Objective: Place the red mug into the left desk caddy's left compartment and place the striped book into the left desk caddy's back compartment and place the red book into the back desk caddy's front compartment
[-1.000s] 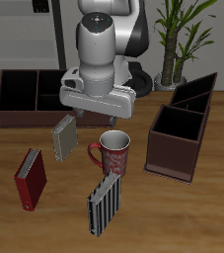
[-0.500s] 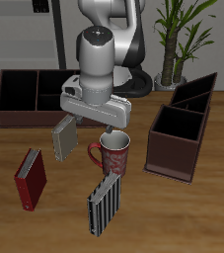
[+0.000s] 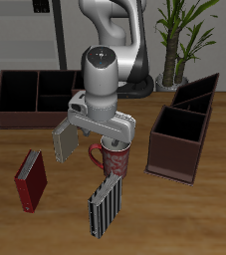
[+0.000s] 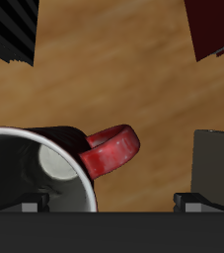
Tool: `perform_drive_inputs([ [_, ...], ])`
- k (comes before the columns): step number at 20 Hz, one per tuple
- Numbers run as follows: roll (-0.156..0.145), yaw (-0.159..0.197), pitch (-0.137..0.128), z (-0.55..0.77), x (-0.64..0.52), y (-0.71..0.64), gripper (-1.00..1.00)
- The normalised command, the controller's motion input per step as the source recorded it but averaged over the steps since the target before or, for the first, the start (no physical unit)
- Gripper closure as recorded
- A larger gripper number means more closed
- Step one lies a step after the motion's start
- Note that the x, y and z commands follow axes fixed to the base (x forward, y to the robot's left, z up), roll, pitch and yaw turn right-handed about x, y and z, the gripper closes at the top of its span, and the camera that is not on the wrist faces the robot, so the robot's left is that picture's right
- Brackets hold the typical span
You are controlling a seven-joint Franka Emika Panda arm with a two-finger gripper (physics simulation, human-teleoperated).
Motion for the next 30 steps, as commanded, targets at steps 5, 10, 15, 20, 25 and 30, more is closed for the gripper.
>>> perform_drive_inputs([
  [5,0.015,-0.012,0.059,-0.27,0.03,0.06,1.0],
  [10,0.028,-0.037,0.003,0.06,-0.06,0.06,1.0],
  [15,0.026,0.0,-0.02,0.25,-0.04,0.02,1.0],
  [20,-0.015,0.028,-0.05,0.54,0.04,-0.12,1.0],
  [25,-0.002,0.024,-0.05,0.79,-0.01,-0.18,1.0],
  [30,-0.008,0.021,-0.053,0.72,-0.18,-0.23,1.0],
])
